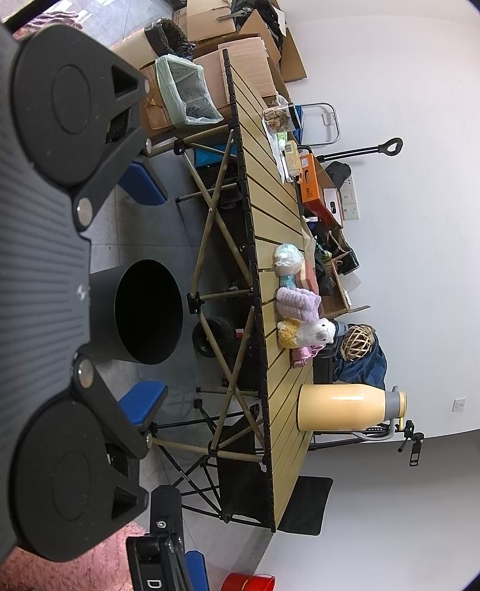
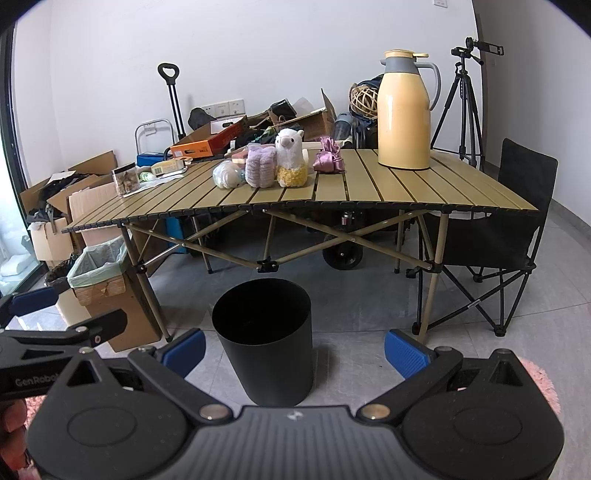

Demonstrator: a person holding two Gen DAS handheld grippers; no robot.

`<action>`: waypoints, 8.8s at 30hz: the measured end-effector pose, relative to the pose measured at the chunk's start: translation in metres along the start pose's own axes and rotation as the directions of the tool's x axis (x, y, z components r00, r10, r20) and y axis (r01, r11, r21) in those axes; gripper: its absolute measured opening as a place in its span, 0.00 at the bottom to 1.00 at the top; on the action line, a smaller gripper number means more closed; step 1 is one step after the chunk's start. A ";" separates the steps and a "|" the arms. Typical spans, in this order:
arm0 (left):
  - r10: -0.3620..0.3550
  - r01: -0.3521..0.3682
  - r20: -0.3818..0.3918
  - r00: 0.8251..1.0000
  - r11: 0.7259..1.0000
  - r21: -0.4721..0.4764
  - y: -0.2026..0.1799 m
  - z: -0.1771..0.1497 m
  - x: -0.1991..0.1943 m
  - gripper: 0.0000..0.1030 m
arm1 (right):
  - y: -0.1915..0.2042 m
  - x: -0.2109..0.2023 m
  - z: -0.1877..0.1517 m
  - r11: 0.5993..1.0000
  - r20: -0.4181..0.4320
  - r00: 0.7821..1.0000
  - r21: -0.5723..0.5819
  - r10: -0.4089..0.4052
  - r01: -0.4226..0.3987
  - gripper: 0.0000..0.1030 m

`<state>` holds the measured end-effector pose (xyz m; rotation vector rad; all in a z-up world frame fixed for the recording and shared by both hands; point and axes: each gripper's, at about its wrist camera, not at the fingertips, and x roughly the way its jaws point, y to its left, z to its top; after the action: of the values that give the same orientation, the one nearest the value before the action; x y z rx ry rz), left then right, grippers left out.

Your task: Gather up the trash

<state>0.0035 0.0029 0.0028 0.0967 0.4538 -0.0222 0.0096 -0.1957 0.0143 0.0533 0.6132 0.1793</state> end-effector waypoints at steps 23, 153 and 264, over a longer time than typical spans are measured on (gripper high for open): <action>-0.003 0.003 -0.021 1.000 1.000 0.012 -0.003 -0.002 0.009 1.00 | -0.003 0.008 -0.001 1.000 -0.001 1.000 0.014 0.004 -0.004 1.00; 0.202 -0.221 0.162 0.966 0.969 0.109 -0.046 0.159 0.367 0.80 | -0.096 0.281 0.170 0.999 0.300 0.954 0.051 -0.024 0.009 1.00; 0.217 -0.203 0.059 0.974 0.960 -0.191 0.106 0.087 0.223 0.36 | -0.001 0.234 0.120 0.995 0.261 0.961 -0.016 0.095 -0.094 0.53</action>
<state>0.2462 0.0996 -0.0075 -0.0381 0.3619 0.2242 0.2671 -0.1531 -0.0204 0.1014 0.3468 0.2610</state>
